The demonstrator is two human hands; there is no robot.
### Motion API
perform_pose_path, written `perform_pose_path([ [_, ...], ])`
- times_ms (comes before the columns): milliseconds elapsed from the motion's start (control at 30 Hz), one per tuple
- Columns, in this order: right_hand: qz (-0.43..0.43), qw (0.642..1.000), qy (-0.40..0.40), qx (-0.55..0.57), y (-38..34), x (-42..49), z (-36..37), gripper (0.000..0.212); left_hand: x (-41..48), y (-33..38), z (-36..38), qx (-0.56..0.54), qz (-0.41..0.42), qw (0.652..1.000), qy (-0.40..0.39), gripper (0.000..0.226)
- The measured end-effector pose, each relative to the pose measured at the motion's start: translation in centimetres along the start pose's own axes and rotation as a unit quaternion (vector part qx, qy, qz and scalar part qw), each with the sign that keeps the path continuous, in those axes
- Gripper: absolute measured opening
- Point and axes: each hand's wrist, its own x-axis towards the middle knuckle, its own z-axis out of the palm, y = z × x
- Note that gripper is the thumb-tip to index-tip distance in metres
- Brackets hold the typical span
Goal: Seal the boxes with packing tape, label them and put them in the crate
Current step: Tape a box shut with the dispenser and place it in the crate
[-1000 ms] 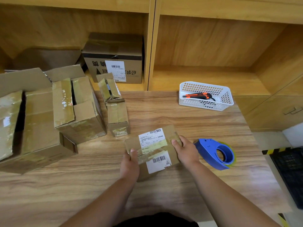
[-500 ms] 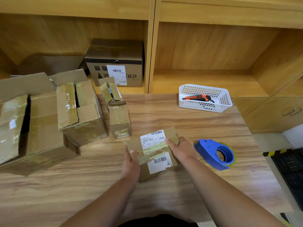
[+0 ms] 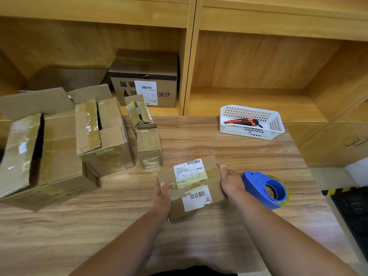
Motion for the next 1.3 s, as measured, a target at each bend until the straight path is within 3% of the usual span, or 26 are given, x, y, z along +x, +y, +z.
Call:
perform_pose_path([
  [100, 0.013, 0.998, -0.022, 0.062, 0.4, -0.2, 0.1, 0.053, 1.1, -0.9, -0.2, 0.004, 0.000, 1.000, -0.008, 0.071],
  [233, -0.067, 0.996, -0.029, 0.050, 1.0, -0.9, 0.7, 0.038, 0.9, -0.8, -0.3, 0.021, 0.014, 1.000, 0.002, 0.068],
  [367, -0.098, 0.995, 0.000, -0.003, 0.1, -1.7, 0.6, 0.041, -1.2, 0.8, -0.6, 0.003, 0.019, 1.000, 0.022, 0.051],
  [600, -0.229, 0.966, 0.061, -0.103, -3.6, -4.0, -0.1, 0.041, -1.8, 0.5, -1.8, -0.014, 0.036, 0.998, 0.054, 0.052],
  [767, -0.362, 0.906, 0.109, -0.192, -6.1, -6.0, -1.2, 0.047, -2.6, 2.3, -3.1, -0.006, 0.058, 0.991, 0.120, 0.032],
  [900, -0.486, 0.814, 0.192, -0.252, -6.5, -7.5, -0.5, 0.051, -4.5, 5.4, -3.8, 0.048, 0.192, 0.964, 0.179, 0.038],
  [1000, -0.531, 0.780, 0.215, -0.251, -6.3, -7.9, 0.5, 0.048, -6.0, 7.4, -3.7, 0.042, 0.249, 0.959, 0.131, 0.051],
  [1167, -0.557, 0.779, 0.152, -0.245, -6.3, -9.8, 2.3, 0.044, -7.0, 8.6, -3.0, 0.038, 0.311, 0.950, 0.000, 0.047],
  [1300, -0.462, 0.882, 0.004, -0.097, -7.9, -10.6, 1.5, 0.045, -6.0, 8.2, -3.8, 0.011, 0.287, 0.958, -0.015, 0.049],
])
